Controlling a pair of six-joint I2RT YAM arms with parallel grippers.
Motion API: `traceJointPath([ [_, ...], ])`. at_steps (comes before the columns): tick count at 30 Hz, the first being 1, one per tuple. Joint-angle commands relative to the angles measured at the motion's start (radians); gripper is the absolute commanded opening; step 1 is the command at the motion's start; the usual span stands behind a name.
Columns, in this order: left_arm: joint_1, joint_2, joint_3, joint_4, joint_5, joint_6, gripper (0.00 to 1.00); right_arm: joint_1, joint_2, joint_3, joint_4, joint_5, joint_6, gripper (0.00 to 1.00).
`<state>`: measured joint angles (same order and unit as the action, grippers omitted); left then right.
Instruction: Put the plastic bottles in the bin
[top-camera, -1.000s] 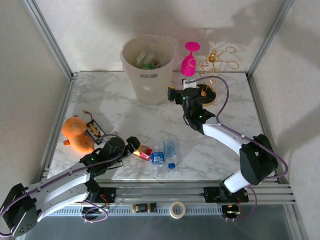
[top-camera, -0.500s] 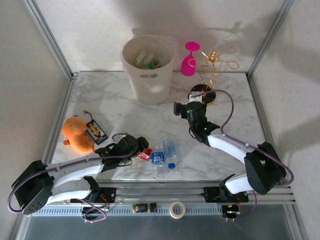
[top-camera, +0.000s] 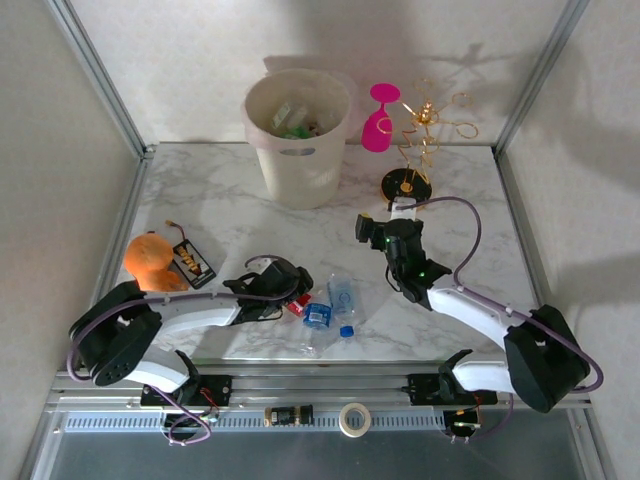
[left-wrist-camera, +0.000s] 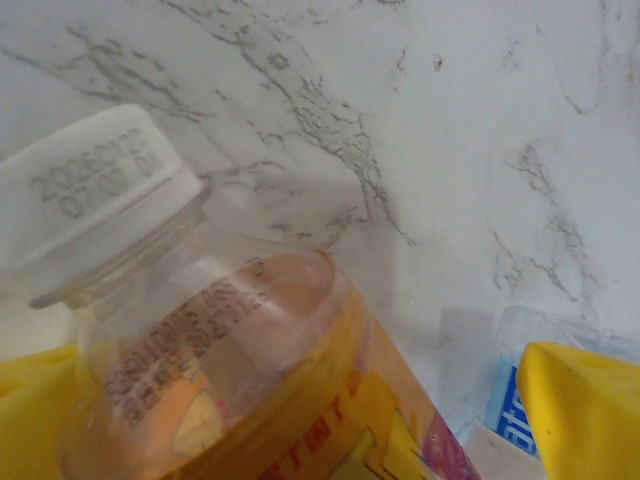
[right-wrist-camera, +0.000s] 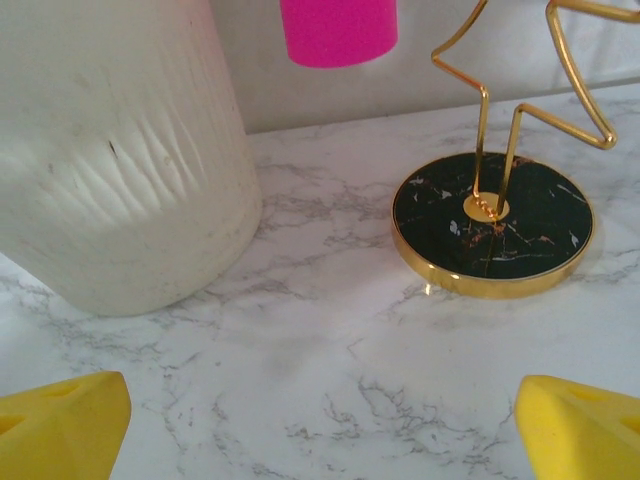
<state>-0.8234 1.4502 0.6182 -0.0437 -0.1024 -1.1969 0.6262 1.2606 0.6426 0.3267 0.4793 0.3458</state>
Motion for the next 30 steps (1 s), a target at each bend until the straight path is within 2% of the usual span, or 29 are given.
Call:
traceJointPath([
  [1, -0.008, 0.053, 0.041, 0.046, -0.044, 0.032, 0.95, 0.002, -0.037, -0.020, 0.038, 0.032, 0.015, 0.99],
  [4, -0.006, 0.084, 0.048, 0.070, -0.065, 0.039, 0.87, 0.002, -0.049, -0.028, 0.035, 0.040, 0.010, 0.99],
  [8, -0.004, 0.106, 0.059, 0.092, -0.094, 0.051, 0.72, 0.001, -0.056, -0.035, 0.032, 0.049, 0.010, 0.99],
  [14, 0.011, 0.111, 0.070, 0.128, -0.141, 0.056, 0.61, 0.002, -0.057, -0.032, 0.028, 0.037, 0.025, 0.99],
  [23, 0.040, 0.016, 0.053, 0.236, -0.288, 0.099, 0.55, 0.002, -0.046, -0.051, 0.061, -0.038, 0.081, 0.99],
  [30, 0.117, -0.088, 0.036, 0.330, -0.325, 0.194, 0.53, 0.002, -0.016, -0.055, 0.119, -0.151, 0.105, 0.99],
])
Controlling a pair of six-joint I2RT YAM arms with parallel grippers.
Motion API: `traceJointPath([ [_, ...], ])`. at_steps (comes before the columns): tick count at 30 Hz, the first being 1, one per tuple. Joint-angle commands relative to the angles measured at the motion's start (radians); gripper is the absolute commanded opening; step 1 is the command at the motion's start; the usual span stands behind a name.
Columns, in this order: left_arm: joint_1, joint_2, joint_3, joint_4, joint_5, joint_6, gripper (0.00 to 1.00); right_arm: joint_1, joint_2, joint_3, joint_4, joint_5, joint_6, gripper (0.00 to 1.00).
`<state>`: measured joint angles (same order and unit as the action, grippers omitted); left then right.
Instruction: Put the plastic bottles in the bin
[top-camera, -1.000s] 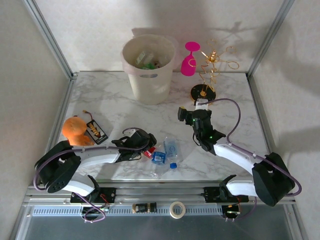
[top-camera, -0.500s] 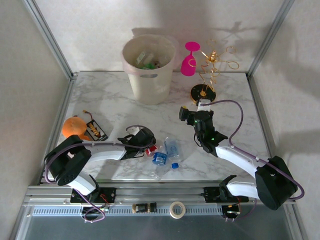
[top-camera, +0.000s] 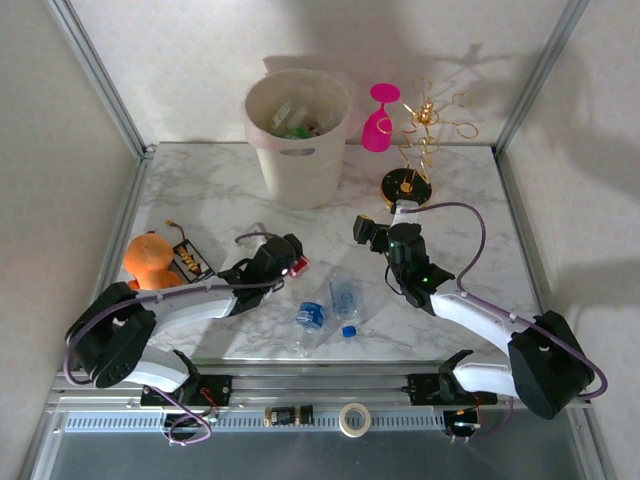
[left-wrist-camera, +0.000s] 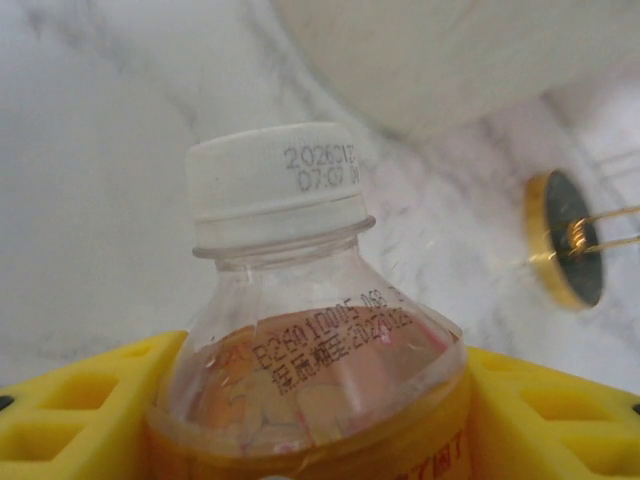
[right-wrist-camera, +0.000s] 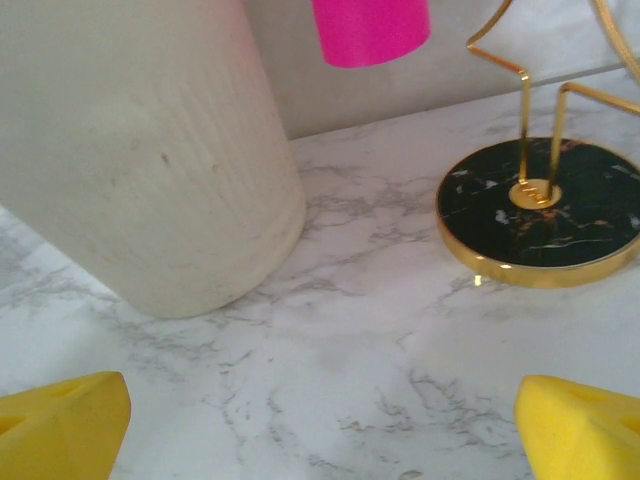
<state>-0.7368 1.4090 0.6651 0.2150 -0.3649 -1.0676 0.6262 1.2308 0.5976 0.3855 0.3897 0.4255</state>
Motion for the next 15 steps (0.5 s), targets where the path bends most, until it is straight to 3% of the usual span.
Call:
traceJointPath([
  [1, 0.045, -0.067, -0.013, 0.090, -0.065, 0.085, 0.52, 0.001, 0.018, -0.013, 0.069, -0.083, 0.024, 0.99],
  [9, 0.137, -0.173, 0.029, 0.231, -0.069, 0.280, 0.49, 0.001, 0.058, -0.023, 0.110, -0.272, 0.045, 0.99],
  [15, 0.181, -0.127, 0.208, 0.274, -0.035, 0.477, 0.48, 0.004, 0.094, -0.039, 0.142, -0.382, 0.087, 0.99],
])
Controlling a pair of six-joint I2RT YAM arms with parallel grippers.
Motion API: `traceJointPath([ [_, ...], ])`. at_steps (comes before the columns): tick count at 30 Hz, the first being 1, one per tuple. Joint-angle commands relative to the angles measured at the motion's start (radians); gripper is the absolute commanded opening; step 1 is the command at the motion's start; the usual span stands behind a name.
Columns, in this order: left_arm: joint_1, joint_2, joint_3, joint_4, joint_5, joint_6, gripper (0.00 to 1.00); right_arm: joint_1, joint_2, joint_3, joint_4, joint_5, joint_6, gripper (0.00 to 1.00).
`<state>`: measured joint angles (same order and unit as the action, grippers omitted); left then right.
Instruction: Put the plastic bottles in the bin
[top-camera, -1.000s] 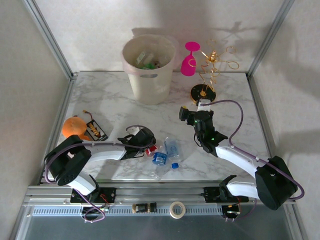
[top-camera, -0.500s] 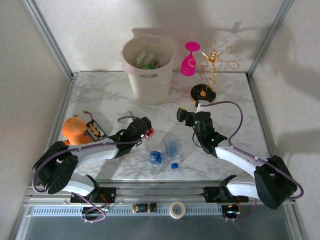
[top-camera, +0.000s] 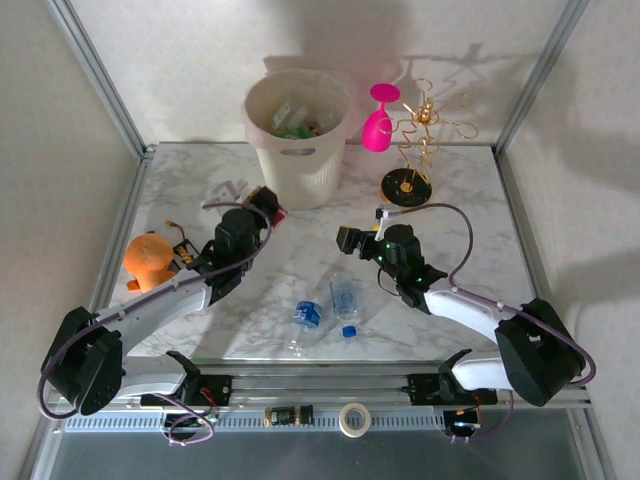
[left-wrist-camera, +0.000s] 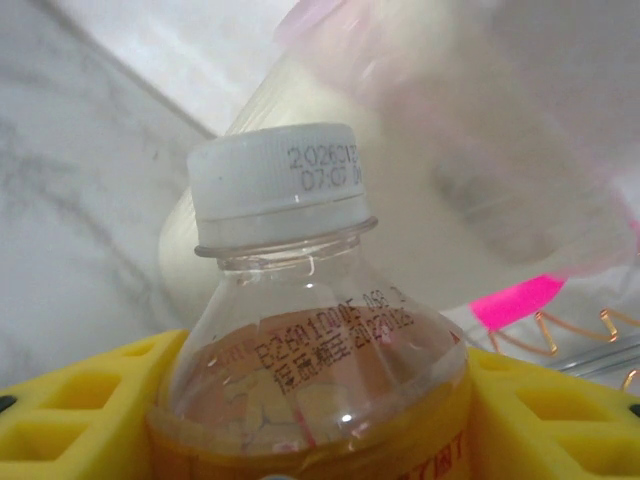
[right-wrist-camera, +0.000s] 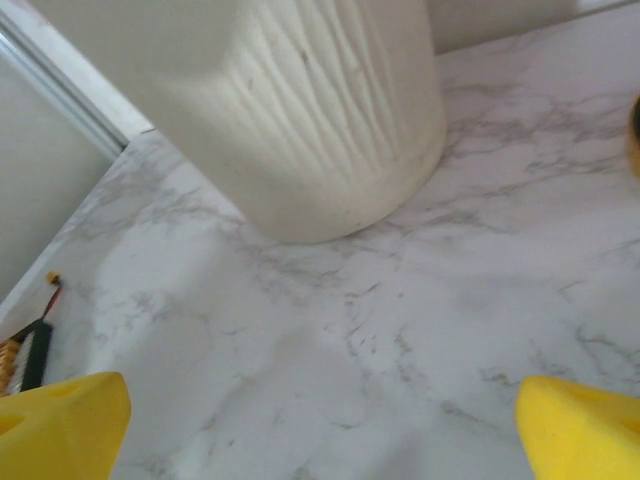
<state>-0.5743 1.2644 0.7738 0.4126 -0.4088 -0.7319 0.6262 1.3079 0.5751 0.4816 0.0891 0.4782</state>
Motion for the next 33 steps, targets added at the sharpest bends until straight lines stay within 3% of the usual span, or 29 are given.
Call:
traceJointPath([
  [1, 0.028, 0.041, 0.146, 0.074, 0.028, 0.174, 0.48, 0.003, 0.023, -0.016, 0.044, -0.088, 0.043, 0.99],
  [14, 0.101, 0.474, 0.859, -0.112, 0.242, 0.342, 0.51, 0.010, 0.009, -0.072, 0.047, -0.130, 0.126, 0.99],
  [18, 0.106, 0.632, 1.053, -0.189, 0.234, 0.382, 0.51, 0.012, -0.013, -0.096, 0.031, -0.126, 0.148, 0.99],
  [27, 0.111, 0.852, 1.257, -0.247, 0.182, 0.404, 0.52, 0.012, -0.070, -0.093, -0.081, -0.086, 0.101, 0.99],
  [29, 0.111, 0.884, 1.298, -0.273, 0.183, 0.402, 0.59, 0.013, -0.079, -0.107, -0.083, -0.083, 0.109, 0.99],
  [33, 0.110, 0.899, 1.334, -0.299, 0.195, 0.388, 0.88, 0.012, -0.095, -0.132, -0.104, -0.080, 0.122, 0.99],
])
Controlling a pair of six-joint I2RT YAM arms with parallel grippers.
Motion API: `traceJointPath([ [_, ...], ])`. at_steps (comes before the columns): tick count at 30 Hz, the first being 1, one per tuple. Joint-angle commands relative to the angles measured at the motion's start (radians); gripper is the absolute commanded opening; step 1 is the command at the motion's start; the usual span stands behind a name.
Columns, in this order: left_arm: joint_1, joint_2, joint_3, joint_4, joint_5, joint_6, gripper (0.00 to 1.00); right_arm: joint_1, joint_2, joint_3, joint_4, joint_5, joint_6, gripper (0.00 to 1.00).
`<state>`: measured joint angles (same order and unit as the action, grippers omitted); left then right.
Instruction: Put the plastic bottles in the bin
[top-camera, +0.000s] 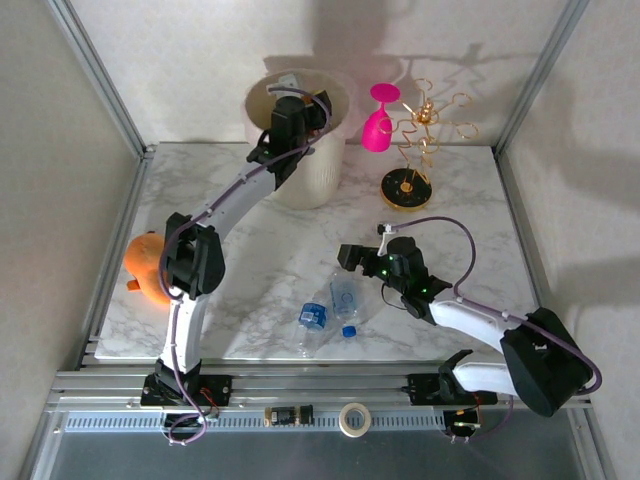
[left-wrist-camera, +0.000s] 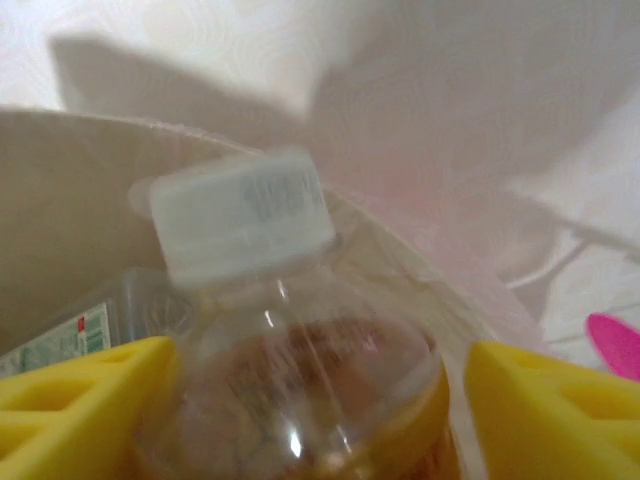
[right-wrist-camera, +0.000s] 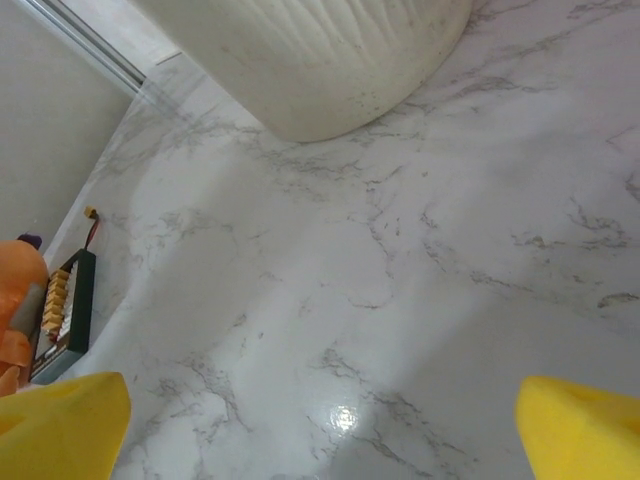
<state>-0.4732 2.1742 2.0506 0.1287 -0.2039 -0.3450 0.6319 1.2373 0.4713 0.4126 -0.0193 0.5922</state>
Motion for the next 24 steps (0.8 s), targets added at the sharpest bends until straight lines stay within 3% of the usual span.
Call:
traceJointPath([
  [1, 0.008, -0.015, 0.056, -0.015, -0.008, 0.000, 0.96, 0.008, -0.026, -0.031, -0.043, 0.027, 0.008, 0.99],
  [9, 0.007, -0.145, -0.045, -0.005, 0.103, -0.021, 0.99, 0.030, -0.046, -0.051, -0.087, -0.005, 0.003, 0.99],
  [16, 0.004, -0.423, -0.447, 0.253, 0.216, -0.097, 1.00, 0.090, -0.020, -0.038, -0.139, -0.075, -0.001, 0.99],
  [24, 0.002, -0.732, -0.922, 0.469, 0.235, -0.202, 1.00, 0.192, 0.003, 0.008, -0.285, -0.058, -0.003, 0.99],
])
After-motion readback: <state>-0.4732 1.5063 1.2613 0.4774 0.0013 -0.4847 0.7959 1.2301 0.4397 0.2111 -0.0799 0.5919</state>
